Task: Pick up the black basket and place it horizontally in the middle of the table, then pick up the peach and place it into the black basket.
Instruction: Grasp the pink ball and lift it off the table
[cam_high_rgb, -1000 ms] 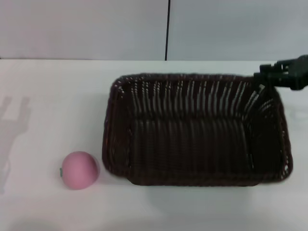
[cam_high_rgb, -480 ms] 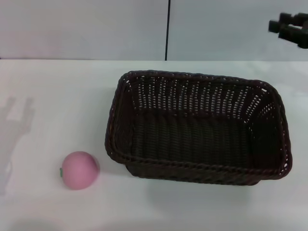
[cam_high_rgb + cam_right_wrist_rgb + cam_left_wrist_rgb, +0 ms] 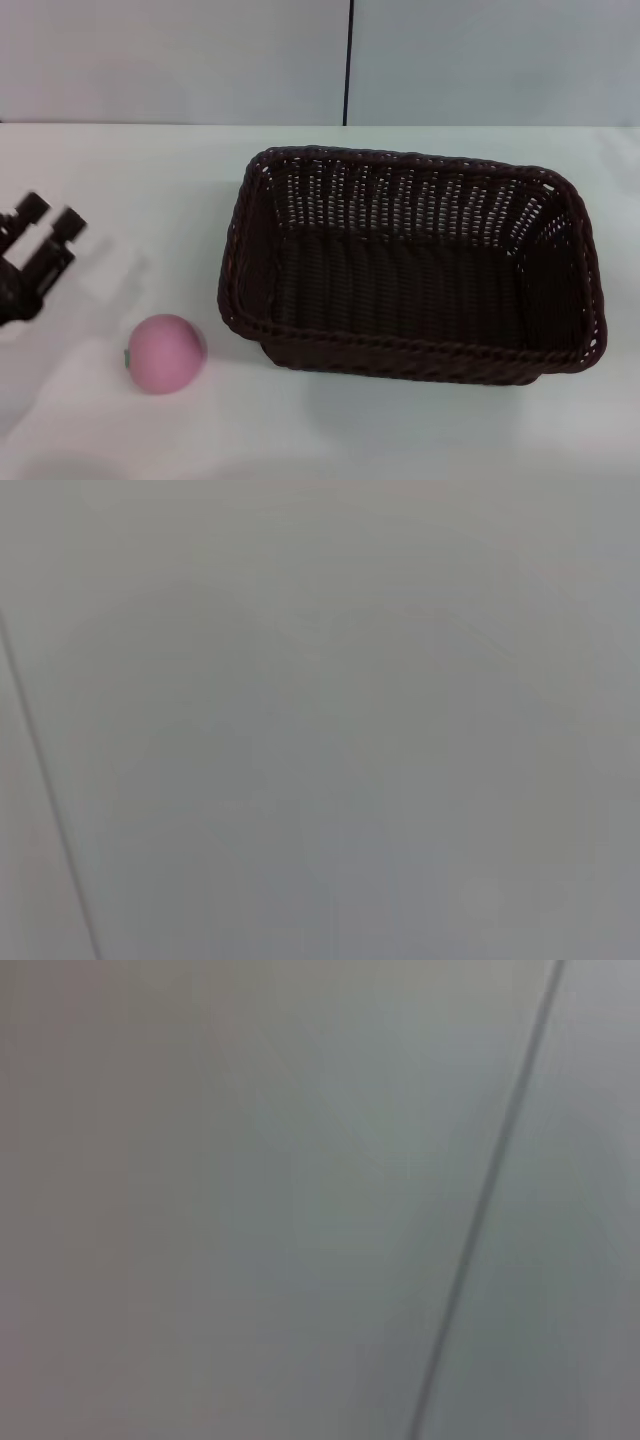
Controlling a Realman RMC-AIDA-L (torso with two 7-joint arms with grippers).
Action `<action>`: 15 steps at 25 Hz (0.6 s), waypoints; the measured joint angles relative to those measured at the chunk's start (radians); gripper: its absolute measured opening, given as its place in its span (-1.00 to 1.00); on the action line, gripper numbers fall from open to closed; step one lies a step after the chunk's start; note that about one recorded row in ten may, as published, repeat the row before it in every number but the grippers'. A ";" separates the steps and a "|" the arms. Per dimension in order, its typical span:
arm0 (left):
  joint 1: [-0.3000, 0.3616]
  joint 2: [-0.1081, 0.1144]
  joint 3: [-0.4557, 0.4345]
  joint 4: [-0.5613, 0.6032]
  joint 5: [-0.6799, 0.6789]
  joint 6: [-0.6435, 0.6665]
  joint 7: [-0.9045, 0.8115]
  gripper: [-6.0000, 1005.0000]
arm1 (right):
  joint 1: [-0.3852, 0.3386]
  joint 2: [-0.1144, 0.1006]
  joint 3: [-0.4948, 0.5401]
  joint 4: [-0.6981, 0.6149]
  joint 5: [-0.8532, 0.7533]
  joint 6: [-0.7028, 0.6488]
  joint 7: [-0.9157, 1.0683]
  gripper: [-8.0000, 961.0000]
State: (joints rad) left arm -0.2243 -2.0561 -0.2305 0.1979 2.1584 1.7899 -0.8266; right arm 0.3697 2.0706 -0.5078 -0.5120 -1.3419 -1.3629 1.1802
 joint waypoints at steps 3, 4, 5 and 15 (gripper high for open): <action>0.018 0.001 0.058 0.018 0.000 -0.002 0.002 0.17 | -0.012 -0.002 0.004 0.056 0.043 -0.007 -0.066 -0.09; 0.024 0.001 0.069 0.024 0.000 -0.001 0.002 0.20 | -0.014 -0.002 0.008 0.065 0.046 -0.002 -0.076 -0.09; 0.031 0.001 0.080 0.031 0.000 -0.001 0.002 0.23 | -0.014 -0.002 0.015 0.072 0.047 0.005 -0.081 -0.09; 0.074 -0.001 0.252 0.072 0.000 -0.051 0.037 0.63 | 0.002 -0.006 0.078 0.118 0.050 0.025 -0.090 -0.09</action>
State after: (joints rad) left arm -0.1504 -2.0574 0.0212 0.2697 2.1583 1.7390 -0.7899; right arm 0.3718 2.0643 -0.4301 -0.3936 -1.2923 -1.3375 1.0900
